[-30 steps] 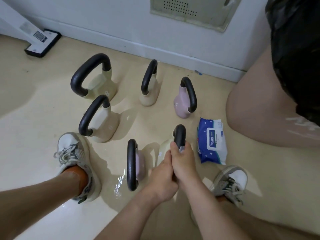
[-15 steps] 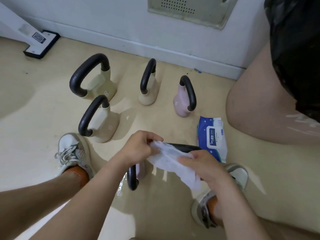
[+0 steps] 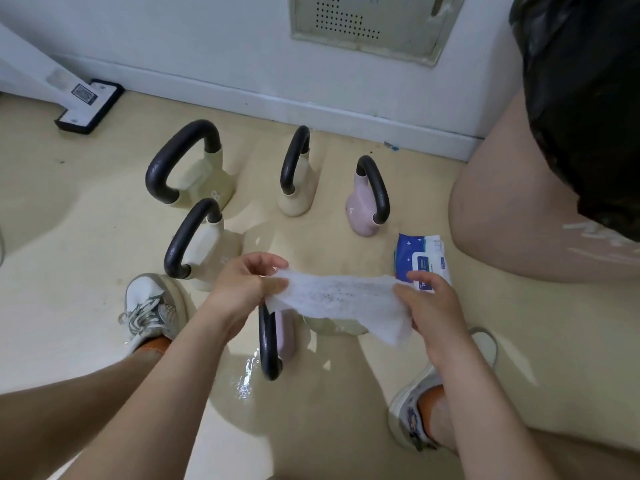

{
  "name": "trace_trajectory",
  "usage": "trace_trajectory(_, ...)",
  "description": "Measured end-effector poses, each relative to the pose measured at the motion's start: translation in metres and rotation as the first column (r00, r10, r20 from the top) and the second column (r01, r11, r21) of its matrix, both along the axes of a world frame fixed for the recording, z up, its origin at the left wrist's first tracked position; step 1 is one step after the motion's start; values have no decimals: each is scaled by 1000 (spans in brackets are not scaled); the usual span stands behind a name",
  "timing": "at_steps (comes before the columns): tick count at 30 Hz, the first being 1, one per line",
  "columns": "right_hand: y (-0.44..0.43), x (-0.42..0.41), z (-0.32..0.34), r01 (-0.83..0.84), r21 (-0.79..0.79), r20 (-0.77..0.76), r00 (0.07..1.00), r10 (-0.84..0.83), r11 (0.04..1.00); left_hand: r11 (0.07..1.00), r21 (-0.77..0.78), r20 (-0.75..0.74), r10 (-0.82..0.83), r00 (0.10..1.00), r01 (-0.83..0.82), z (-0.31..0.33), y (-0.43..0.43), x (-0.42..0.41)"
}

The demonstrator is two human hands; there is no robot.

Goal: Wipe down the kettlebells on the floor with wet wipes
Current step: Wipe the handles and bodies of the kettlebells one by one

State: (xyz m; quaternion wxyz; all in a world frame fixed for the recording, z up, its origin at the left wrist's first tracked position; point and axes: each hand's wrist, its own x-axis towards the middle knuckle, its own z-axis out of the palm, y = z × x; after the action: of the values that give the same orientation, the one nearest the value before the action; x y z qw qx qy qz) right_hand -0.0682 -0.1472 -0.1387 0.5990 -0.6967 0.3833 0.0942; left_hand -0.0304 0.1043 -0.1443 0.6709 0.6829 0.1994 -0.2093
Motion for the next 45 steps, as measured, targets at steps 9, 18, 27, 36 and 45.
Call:
trace_trajectory(9, 14, 18, 7, -626, -546, -180, 736, 652, 557, 607, 775, 347, -642, 684, 176, -16, -42, -9)
trace_trajectory(18, 25, 35, -22, -781, -616, -275, 337, 901, 104, 576, 809, 237, -505, 830, 120, -52, -79, -4)
trace_trajectory(27, 24, 45, -37, -701, -711, -300, 246, 922, -44, 947, 157, 187, 252, 949, -282, -77, -79, 2)
trace_trajectory(36, 67, 56, -37, -648, -749, -329, 183, 926, -139, 961, 153, 230, 191, 954, -229, -83, -73, 3)
trace_trajectory(45, 12, 34, -51, -610, -787, -187, 382, 905, 96, 747, 630, 164, -395, 904, 212, -56, -77, 10)
